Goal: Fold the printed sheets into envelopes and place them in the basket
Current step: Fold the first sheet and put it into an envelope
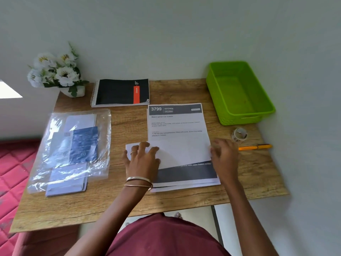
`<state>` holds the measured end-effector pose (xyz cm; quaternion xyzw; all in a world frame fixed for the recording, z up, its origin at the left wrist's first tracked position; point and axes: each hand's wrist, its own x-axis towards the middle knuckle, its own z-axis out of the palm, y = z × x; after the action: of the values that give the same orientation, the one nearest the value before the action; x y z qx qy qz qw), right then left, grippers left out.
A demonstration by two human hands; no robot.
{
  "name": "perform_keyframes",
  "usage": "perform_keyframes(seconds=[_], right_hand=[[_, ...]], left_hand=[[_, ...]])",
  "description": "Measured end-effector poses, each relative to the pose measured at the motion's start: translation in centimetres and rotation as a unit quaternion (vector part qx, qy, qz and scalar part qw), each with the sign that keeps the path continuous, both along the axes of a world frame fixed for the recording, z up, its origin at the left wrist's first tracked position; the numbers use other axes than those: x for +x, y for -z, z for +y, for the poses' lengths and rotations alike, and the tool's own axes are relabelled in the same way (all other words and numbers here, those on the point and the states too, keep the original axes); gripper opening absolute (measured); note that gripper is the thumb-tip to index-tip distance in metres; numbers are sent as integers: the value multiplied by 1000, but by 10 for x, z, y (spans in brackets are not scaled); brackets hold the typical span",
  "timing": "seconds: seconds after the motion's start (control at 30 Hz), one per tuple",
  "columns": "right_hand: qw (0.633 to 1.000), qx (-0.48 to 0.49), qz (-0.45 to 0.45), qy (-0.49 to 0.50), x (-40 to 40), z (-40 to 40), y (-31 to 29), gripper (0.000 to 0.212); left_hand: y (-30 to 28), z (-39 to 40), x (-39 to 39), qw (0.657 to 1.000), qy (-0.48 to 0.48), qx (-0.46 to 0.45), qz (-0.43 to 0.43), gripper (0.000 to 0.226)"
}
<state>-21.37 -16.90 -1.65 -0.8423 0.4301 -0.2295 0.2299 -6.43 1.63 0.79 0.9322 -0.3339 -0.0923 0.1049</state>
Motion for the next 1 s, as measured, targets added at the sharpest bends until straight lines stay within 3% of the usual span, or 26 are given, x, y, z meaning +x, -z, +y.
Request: perform_keyframes(seconds=[0.13, 0.27, 0.37, 0.47, 0.53, 0.63, 0.83, 1.0], right_hand=[[988, -70, 35, 129, -26, -42, -12, 26], [982, -94, 129, 99, -33, -69, -9, 24], [984, -78, 140, 78, -30, -77, -6, 19], [995, -19, 58, 73, -32, -80, -10, 20], [996, 59, -56, 39, -34, -74, -17, 21], [956, 205, -211, -4, -36, -54, -34, 15], [922, 262, -273, -89, -27, -11, -50, 17], [925, 236, -276, -111, -14, 19, -53, 17]], left_hand=[[-2, -25, -21, 996, 56, -68, 28, 32], [0, -43, -41, 990, 93, -98, 38, 29], [-1, -51, -49, 989, 85, -113, 45, 27], [-5, -55, -53, 985, 70, -144, 56, 23], [-10, -56, -55, 979, 62, -187, 57, 19], [-22, -57, -59, 962, 53, -266, 38, 22], [-44, -53, -61, 925, 107, -362, -53, 23], [-45, -49, -53, 918, 124, -359, -118, 19]])
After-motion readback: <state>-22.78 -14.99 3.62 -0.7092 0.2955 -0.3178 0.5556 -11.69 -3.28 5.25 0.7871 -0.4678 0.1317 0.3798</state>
